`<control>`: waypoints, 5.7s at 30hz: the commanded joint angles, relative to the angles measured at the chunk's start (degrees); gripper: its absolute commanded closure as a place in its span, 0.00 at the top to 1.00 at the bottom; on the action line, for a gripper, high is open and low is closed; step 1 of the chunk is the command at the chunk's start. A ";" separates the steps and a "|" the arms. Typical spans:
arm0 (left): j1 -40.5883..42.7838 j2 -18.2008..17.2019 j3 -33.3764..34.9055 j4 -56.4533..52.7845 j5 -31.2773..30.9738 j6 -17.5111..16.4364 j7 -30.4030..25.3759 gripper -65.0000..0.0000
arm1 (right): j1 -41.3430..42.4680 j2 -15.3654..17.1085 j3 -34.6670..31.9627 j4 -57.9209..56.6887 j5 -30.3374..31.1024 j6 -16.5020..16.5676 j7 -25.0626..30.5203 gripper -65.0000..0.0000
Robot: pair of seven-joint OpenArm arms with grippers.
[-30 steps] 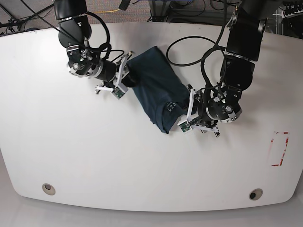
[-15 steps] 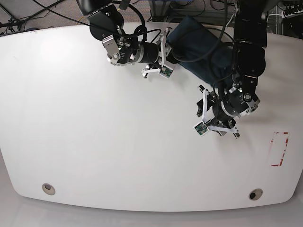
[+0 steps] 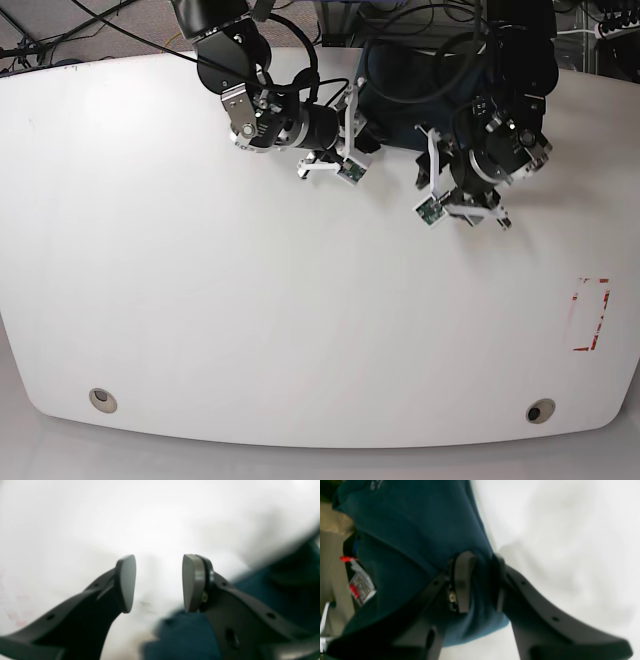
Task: Fold the T-shirt properly
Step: 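Drag the shirt bundle along the table with both grippers, then release, then push the shirt bundle with the left gripper to straighten it, then grasp the shirt bundle edge with the left gripper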
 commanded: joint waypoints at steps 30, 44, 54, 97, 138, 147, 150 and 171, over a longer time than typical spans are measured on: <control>15.01 0.58 -20.35 1.58 -26.05 0.12 8.94 0.35 | 6.22 3.08 3.79 0.46 -0.27 -0.38 -1.97 0.21; 4.99 0.23 -17.62 -2.90 -12.34 0.12 8.94 0.35 | 5.43 2.91 14.69 11.80 0.25 2.57 -10.93 0.28; -7.14 -0.57 -17.89 -7.56 -9.00 0.12 12.72 0.35 | -1.16 2.91 16.72 21.64 0.25 2.57 -15.24 0.42; -20.77 -0.57 -10.24 -33.41 -17.79 0.12 9.38 0.35 | -6.79 4.58 7.22 11.71 -0.19 2.57 -11.37 0.42; 5.25 0.05 -11.03 -0.88 -17.97 0.12 14.22 0.35 | 8.42 0.53 20.06 1.60 -0.27 2.57 -3.81 0.42; 5.78 0.23 -11.12 0.88 -17.97 0.12 14.30 0.35 | 10.97 -0.52 19.88 -8.95 -7.04 2.57 5.77 0.42; 5.52 0.14 -11.73 0.88 -17.97 0.12 14.30 0.35 | 10.88 -1.93 19.79 -9.48 -9.15 2.57 6.47 0.42; -1.87 0.75 -21.58 -0.88 -17.88 0.12 13.95 0.35 | -0.02 -9.22 3.97 -2.62 -11.09 2.57 5.59 0.42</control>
